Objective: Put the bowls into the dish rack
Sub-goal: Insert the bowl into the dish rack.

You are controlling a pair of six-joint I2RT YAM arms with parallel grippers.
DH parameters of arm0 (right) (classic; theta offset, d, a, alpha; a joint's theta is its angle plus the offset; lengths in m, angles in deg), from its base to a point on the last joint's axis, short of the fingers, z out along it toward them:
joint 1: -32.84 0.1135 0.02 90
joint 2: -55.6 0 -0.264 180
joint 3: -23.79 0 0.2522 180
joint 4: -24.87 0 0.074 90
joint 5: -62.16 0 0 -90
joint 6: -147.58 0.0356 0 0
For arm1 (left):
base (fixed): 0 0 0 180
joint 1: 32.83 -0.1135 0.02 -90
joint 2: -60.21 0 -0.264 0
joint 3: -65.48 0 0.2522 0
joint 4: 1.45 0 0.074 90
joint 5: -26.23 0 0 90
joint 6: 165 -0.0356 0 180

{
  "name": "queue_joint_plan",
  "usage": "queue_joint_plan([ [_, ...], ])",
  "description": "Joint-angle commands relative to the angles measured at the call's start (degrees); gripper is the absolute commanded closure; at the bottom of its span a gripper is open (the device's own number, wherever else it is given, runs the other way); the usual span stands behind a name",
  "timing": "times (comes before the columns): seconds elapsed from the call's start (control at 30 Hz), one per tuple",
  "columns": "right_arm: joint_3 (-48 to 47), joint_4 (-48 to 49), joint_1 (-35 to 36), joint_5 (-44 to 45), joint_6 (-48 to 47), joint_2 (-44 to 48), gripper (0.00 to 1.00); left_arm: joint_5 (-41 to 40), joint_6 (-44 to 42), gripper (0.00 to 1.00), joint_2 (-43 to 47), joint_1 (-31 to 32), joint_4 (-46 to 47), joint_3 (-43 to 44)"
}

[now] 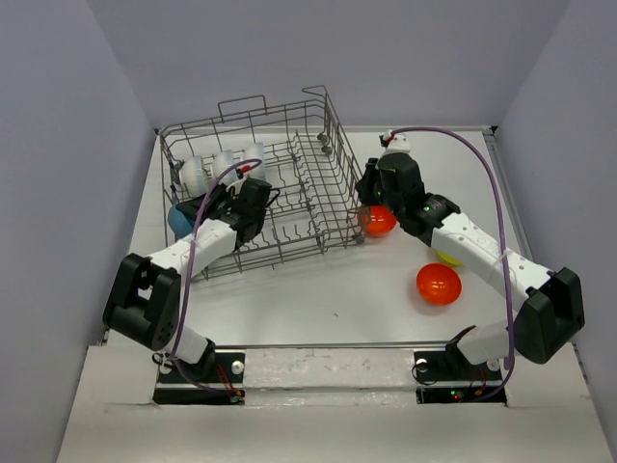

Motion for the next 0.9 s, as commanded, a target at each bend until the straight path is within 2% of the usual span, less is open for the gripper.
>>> queue_joint_plan([
  [0.0, 2.3, -4.5, -0.7, 0.2, 3.6, -0.9, 0.99, -2.2, -7.4, 1.00, 2.8, 0.2, 6.6, -1.9],
  [0.27, 2.4, -4.5, -0.7, 0.0, 3.6, -1.0, 0.99, -1.6, -17.8, 1.00, 4.4, 3.2, 19.1, -7.0],
  [0.4, 2.6, -4.3, -0.7, -0.1, 3.8, -1.0, 0.99, -4.6, -23.7, 1.00, 4.5, 3.2, 26.9, -7.7],
  [0.87, 3.2, -4.0, -0.7, -0.1, 3.8, -1.0, 0.99, -4.4, -26.6, 1.00, 8.4, 3.1, 28.7, -7.8],
])
